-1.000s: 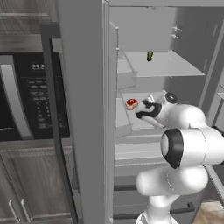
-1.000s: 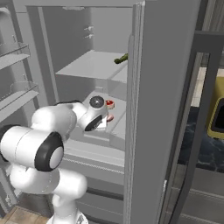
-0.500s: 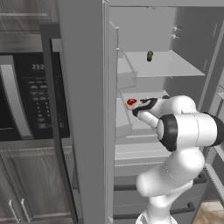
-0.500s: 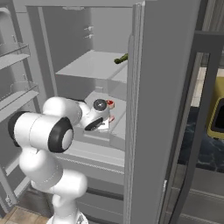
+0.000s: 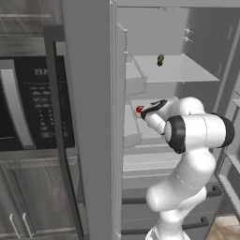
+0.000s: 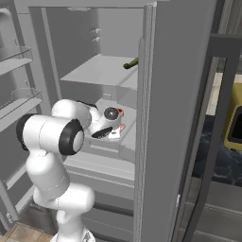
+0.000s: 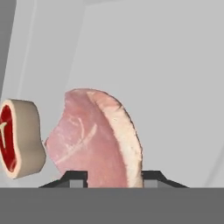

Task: Transport the steak and cucumber to the fridge. Place the steak on the rack containing meat and place the cucumber on the rack containing the vegetable, ensuring meats and vegetables are on different racks.

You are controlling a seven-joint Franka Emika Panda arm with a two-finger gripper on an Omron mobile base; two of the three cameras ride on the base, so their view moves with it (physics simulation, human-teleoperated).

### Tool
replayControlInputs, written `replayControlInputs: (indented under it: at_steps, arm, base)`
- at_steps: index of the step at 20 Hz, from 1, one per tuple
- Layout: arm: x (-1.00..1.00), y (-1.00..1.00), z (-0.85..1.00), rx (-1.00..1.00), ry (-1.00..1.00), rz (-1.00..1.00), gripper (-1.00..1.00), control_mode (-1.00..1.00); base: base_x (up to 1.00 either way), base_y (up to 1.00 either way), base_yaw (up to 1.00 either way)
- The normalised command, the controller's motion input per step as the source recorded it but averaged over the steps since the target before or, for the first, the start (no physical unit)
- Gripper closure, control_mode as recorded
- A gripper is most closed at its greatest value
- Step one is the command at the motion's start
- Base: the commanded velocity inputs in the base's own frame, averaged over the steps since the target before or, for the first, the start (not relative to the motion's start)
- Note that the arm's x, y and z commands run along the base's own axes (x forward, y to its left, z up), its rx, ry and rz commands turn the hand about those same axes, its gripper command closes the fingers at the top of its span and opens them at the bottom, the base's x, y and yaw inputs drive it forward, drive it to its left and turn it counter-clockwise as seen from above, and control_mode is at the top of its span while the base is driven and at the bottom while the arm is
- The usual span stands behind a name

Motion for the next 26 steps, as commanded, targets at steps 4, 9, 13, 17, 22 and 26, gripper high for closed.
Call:
replayControlInputs:
  at_steps: [4,9,13,17,22,26]
  arm:
    - [-0.07,-0.06,0.02,0.01,-0.02,0.0,-1.0,-1.0]
    - [-0.03,0.0,0.15,0.0,-0.03,0.0,-1.0,-1.0]
    - [-0.39,0.0,0.23,0.0,-0.02,0.0,-1.0,-1.0]
    - [-0.64,0.0,0.21,0.01,0.0,0.0,-1.0,-1.0]
    - [-0.64,0.0,0.39,0.03,0.0,0.0,-1.0,-1.0]
    - [-0.49,0.0,0.92,0.03,0.03,0.0,-1.0,-1.0]
  base:
    - [0.0,0.0,0.0]
    - [0.0,0.0,0.0]
    - [0.0,0.0,0.0]
    - [0.0,0.0,0.0]
    - [0.0,0.0,0.0]
    - [0.0,0.0,0.0]
